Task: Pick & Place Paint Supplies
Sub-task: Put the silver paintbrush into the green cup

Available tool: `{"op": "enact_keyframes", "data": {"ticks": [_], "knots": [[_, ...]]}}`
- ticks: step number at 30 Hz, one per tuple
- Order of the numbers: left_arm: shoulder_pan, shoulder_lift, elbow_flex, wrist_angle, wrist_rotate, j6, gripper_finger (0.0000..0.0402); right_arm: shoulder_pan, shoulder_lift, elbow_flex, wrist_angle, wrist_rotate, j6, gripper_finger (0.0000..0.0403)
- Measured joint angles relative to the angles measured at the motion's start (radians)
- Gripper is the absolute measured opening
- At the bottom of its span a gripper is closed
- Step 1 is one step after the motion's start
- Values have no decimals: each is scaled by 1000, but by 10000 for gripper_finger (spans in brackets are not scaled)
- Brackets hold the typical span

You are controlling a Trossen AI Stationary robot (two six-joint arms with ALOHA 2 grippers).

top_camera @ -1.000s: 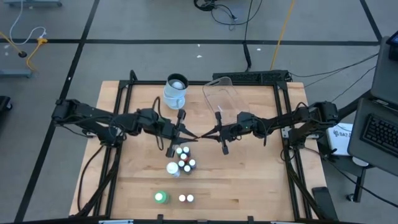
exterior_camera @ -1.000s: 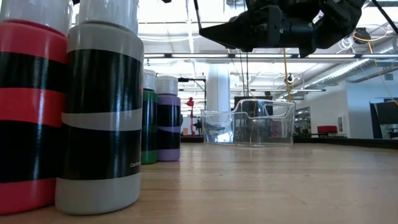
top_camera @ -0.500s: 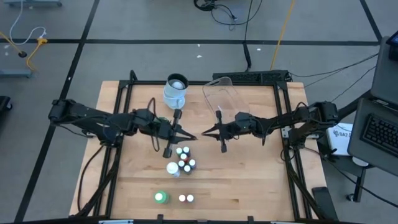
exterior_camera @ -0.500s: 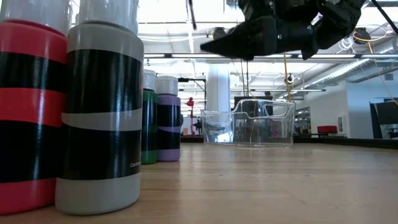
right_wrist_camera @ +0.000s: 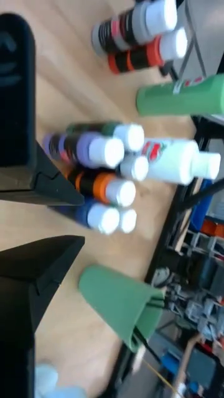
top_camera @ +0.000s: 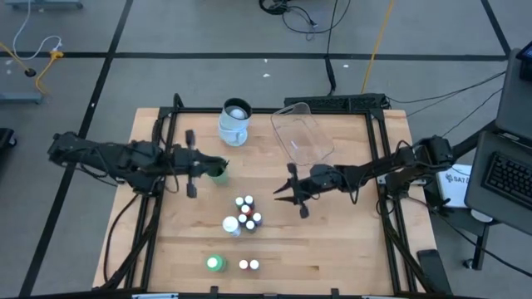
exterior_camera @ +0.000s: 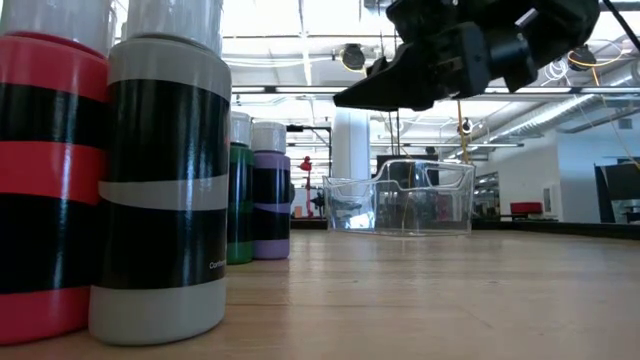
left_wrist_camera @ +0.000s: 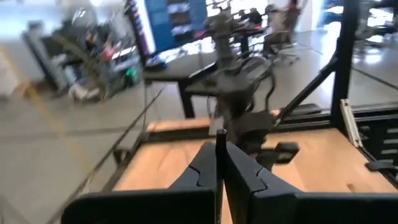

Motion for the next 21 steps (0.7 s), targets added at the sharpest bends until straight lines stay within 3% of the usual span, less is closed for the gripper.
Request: {"op": "enact_keyframes", "data": {"ticks": [5,12,21], "knots": [[-28,-81,-130,-38,-140,-51,1,51,0,-12,6,0,40,68],[-1,-182,-376,224,-184,-28,0,92,0,-75,117,89,69,49],[100,-258,-465,193,-189,-72,0,93,0,-149,164,109,73,35]]}}
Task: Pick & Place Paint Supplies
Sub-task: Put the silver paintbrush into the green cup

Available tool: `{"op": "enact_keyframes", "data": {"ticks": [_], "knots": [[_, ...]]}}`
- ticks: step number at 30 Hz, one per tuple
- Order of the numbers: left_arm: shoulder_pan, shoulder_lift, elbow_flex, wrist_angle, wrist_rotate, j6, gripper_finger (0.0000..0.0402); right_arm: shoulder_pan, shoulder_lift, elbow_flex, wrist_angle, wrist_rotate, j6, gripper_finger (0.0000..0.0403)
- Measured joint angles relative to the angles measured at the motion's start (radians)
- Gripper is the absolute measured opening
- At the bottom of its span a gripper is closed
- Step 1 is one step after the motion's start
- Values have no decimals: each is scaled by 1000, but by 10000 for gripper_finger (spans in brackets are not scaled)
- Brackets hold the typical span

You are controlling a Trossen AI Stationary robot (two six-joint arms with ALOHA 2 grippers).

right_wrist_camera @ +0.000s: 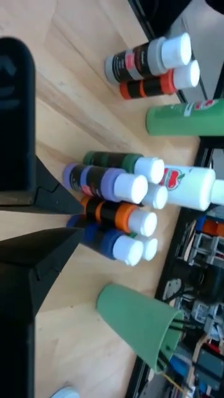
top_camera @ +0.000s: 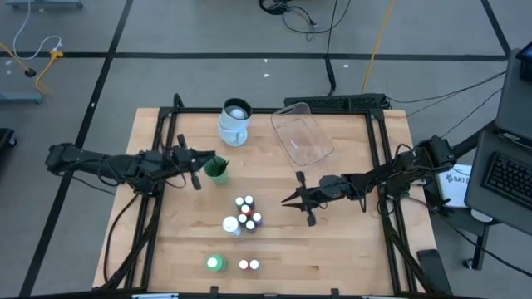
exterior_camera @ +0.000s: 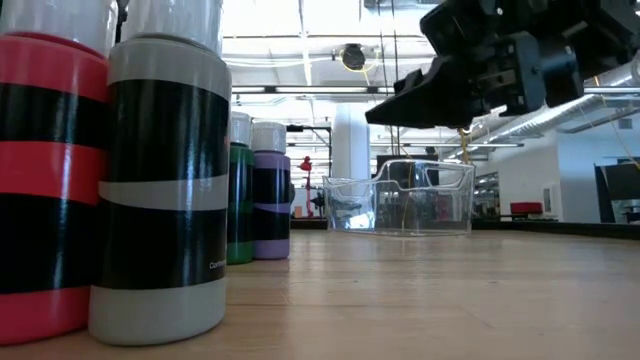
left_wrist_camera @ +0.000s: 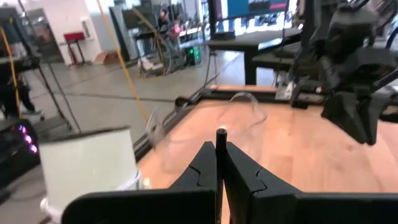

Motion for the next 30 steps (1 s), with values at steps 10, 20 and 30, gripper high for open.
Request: {"op": "enact_keyframes", "data": {"ticks": [10,20,30], "knots": [[50,7,-130,37,21,-100,0,1,0,-69,49,0,21,31],[92,7,-261,172,50,-122,0,1,0,-74,64,-1,6,31],[94,7,-276,173,60,-109,52,1,0,-74,72,0,-42,31]]}}
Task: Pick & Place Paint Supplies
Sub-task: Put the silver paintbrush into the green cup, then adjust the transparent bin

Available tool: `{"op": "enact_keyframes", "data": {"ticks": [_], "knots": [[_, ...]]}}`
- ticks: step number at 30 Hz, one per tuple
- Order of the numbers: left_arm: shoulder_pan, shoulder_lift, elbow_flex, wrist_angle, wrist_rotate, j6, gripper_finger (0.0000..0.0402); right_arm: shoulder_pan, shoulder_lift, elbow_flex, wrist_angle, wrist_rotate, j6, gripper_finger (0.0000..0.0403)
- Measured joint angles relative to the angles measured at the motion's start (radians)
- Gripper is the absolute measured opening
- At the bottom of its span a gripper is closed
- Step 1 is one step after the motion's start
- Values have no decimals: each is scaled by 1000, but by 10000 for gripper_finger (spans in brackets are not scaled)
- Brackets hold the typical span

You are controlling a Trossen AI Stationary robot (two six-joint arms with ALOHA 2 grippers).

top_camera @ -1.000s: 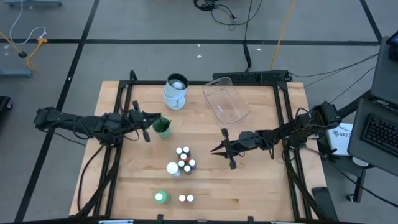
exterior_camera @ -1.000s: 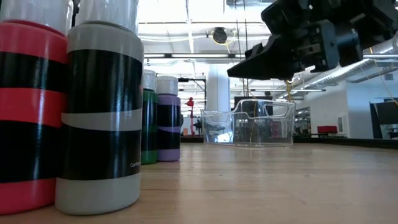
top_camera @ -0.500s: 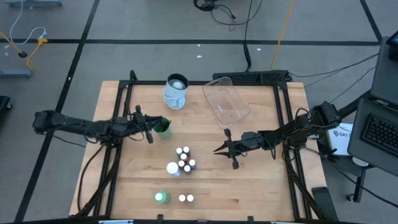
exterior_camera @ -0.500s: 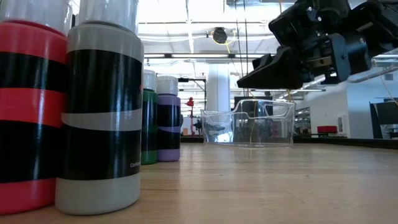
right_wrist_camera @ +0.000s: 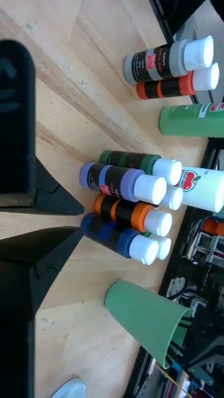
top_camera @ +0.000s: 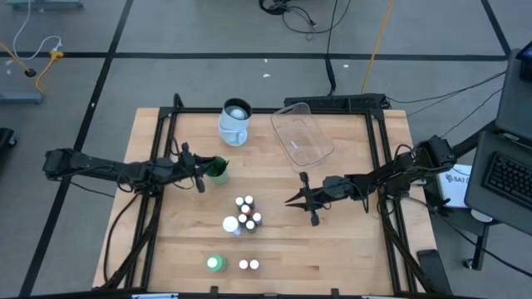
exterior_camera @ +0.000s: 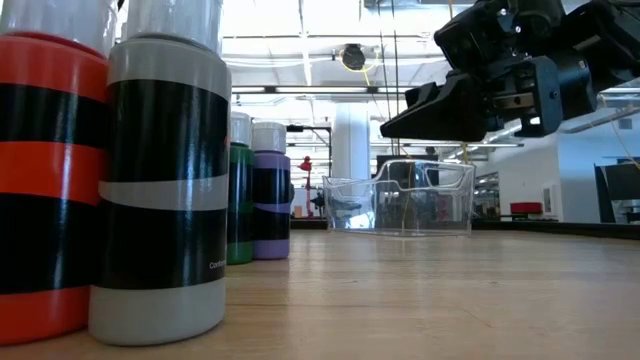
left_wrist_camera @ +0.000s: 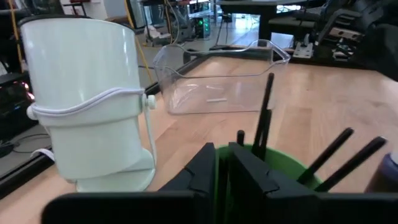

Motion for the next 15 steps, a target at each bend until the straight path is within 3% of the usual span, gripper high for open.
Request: {"op": "enact_keyframes", "data": {"ticks": [9,12,15], "knots": [[0,0,7,35,-2,79,116,0,0,0,-9,0,2,32],[-9,-1,66,35,-3,158,130,0,0,0,-8,0,10,32],[-36,-1,187,-117,-5,210,137,0,0,0,-8,0,10,32]]}}
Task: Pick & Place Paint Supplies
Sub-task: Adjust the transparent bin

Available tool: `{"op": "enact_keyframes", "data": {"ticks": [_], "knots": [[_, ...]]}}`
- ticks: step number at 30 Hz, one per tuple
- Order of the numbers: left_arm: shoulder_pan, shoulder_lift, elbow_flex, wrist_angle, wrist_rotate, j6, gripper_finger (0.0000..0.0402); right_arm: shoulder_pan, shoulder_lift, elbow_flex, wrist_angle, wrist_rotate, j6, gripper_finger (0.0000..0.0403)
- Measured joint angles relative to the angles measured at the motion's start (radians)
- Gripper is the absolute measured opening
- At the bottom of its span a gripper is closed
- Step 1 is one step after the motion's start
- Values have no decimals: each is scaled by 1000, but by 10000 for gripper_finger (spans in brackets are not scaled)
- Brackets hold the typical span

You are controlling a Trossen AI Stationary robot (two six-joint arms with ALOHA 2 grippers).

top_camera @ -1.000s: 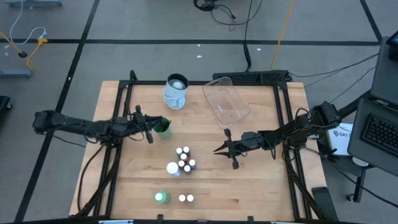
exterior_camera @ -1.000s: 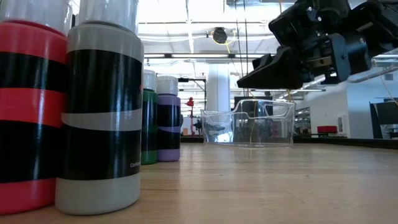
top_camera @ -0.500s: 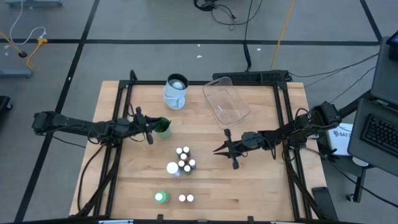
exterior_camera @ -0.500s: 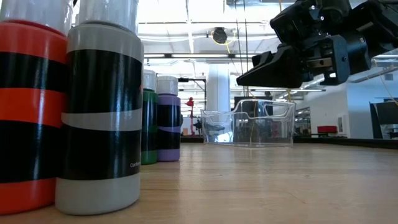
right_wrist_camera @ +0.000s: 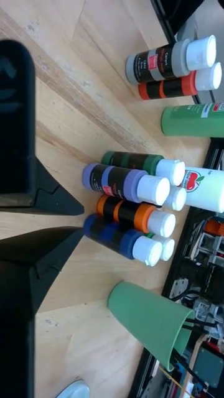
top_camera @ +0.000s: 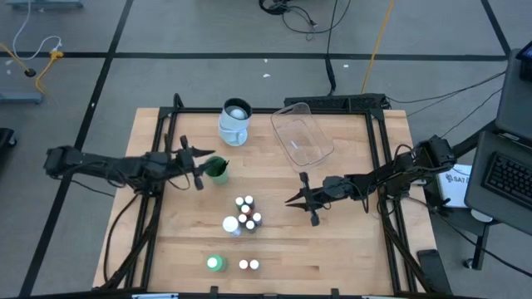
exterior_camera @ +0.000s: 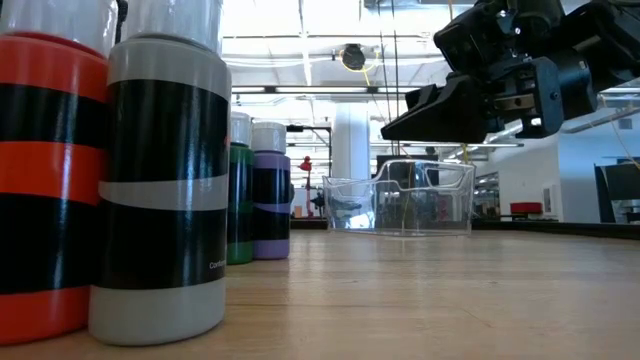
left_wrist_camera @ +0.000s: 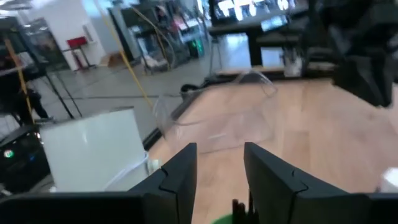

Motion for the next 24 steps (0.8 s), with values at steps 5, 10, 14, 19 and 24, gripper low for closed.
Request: {"op": "enact_keyframes", "data": {"ticks": [5,10,14,19,24], "knots": [[-38,-70,180,-276,-62,28,98,0,0,-1,-16,-4,0,32],[-25,-292,161,-314,154,134,11,0,0,-16,-15,-6,20,32],[13,-399,29,-289,329,189,3,0,0,-17,-3,-5,18,32],[96,-480,-55,-263,293,133,1,-1,0,-17,59,-5,2,32],[139,-552,-132,-291,408,74,1,-4,0,-17,75,-4,-49,32]]}}
